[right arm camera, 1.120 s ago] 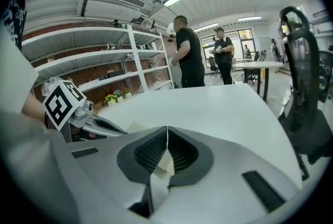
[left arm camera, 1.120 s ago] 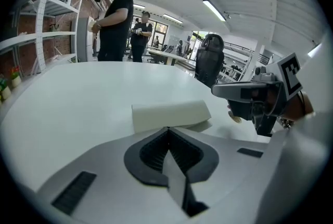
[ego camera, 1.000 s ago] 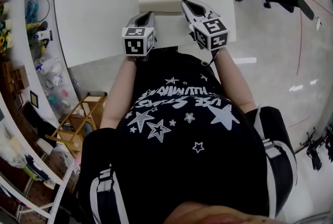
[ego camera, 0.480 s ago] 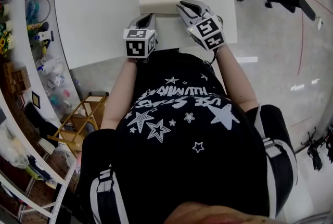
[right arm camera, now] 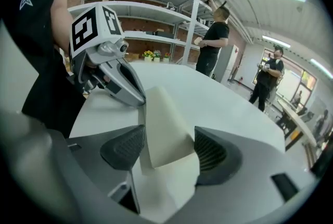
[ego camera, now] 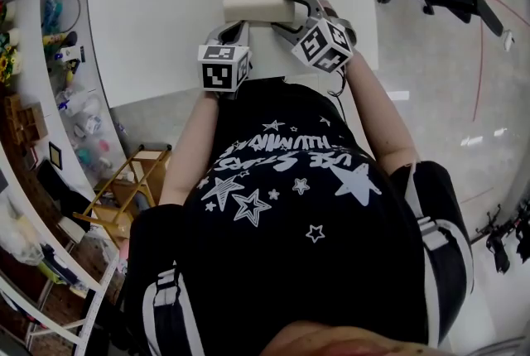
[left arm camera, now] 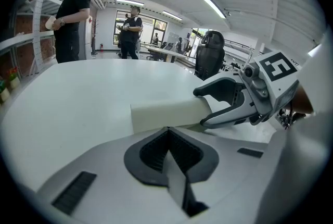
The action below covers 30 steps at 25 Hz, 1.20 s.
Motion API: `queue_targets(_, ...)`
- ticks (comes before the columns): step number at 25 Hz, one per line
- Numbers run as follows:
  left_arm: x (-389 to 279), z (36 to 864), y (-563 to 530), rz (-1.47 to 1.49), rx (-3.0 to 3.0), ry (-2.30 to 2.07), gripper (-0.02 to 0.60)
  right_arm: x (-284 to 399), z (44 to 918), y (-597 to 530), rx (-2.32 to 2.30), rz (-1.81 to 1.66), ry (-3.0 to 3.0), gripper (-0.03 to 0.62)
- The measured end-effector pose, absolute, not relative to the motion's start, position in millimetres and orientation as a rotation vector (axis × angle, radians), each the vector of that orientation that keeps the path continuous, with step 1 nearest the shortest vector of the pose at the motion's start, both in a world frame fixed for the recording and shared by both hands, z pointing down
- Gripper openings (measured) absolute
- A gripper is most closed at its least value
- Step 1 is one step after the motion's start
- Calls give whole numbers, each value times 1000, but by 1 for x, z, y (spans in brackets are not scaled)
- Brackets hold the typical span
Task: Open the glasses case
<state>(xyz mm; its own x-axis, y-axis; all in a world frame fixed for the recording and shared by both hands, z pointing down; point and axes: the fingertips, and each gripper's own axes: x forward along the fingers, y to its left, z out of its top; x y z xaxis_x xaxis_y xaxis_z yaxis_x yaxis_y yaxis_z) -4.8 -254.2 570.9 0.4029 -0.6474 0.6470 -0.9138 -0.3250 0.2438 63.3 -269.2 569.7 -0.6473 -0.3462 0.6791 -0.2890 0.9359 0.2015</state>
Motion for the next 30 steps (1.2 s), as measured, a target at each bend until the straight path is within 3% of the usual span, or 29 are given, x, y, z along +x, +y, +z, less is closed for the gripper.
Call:
queue_targets(10,-6,571,-255,604,2081,-1315,12,60,576,-272,435,-275,-2261,287)
queue_targets(30,-6,572,-254,634,2068,-1347,12,60,571,-275,301,-55,-2296,285)
